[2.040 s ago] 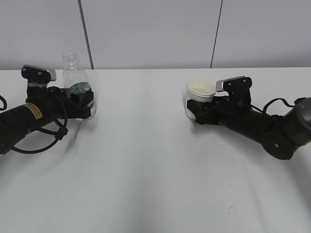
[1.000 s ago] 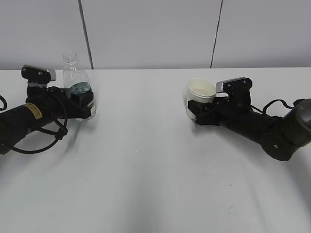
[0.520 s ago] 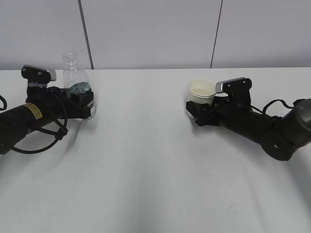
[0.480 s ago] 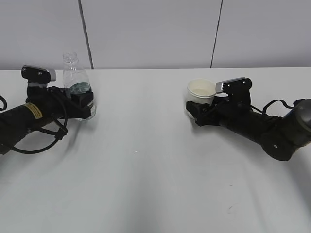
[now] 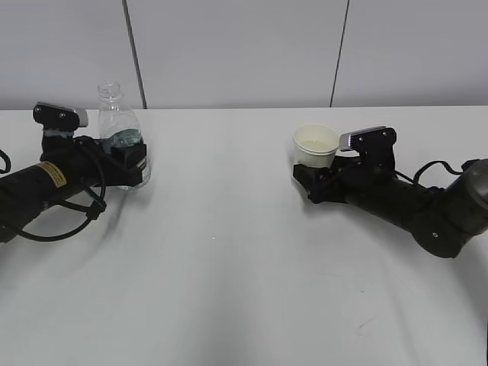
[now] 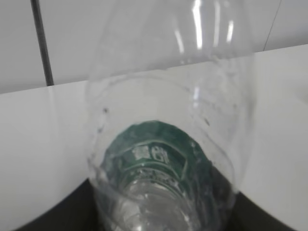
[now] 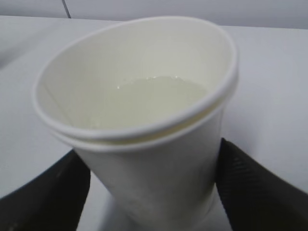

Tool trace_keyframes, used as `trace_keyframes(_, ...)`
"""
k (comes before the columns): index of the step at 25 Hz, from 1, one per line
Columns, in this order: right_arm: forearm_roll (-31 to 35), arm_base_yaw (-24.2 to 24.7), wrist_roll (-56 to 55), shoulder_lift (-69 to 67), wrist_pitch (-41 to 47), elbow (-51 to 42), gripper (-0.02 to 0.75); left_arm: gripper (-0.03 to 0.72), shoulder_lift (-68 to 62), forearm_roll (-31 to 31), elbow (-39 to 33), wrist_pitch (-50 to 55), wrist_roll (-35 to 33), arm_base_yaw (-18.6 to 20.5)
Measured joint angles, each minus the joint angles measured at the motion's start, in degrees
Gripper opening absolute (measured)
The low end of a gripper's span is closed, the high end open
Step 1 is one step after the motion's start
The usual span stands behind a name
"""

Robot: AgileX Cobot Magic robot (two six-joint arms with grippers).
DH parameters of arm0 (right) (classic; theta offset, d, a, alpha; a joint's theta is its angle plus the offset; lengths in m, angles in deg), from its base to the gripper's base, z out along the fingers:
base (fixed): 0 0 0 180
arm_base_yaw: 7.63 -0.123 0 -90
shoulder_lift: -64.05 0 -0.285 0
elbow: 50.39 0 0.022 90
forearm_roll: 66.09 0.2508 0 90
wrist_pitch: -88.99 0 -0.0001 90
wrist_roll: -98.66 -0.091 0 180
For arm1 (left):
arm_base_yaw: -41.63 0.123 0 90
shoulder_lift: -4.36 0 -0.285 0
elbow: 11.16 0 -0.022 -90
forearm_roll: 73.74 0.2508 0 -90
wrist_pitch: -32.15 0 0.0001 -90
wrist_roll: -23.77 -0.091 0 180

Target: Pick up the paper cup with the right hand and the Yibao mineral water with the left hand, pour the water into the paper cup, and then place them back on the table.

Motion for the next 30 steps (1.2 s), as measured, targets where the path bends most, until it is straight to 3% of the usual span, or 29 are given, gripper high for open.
trace_keyframes(16, 1.40, 0.00, 0.00, 0.00, -7.81, -5.69, 0.614, 0.323, 0.00, -0.06, 0.00, 0.00, 0.00, 0.00)
trace_keyframes(24, 7.23, 0.00, 2.79, 2.75, -9.59, -11.25, 0.598, 0.323, 0.00, -0.20, 0.00, 0.05, 0.00, 0.00)
trace_keyframes(30, 7.98, 0.00, 3.54, 6.70, -10.87, -16.89, 0.595, 0.323, -0.04, -1.12, 0.00, 0.10, 0.00, 0.00)
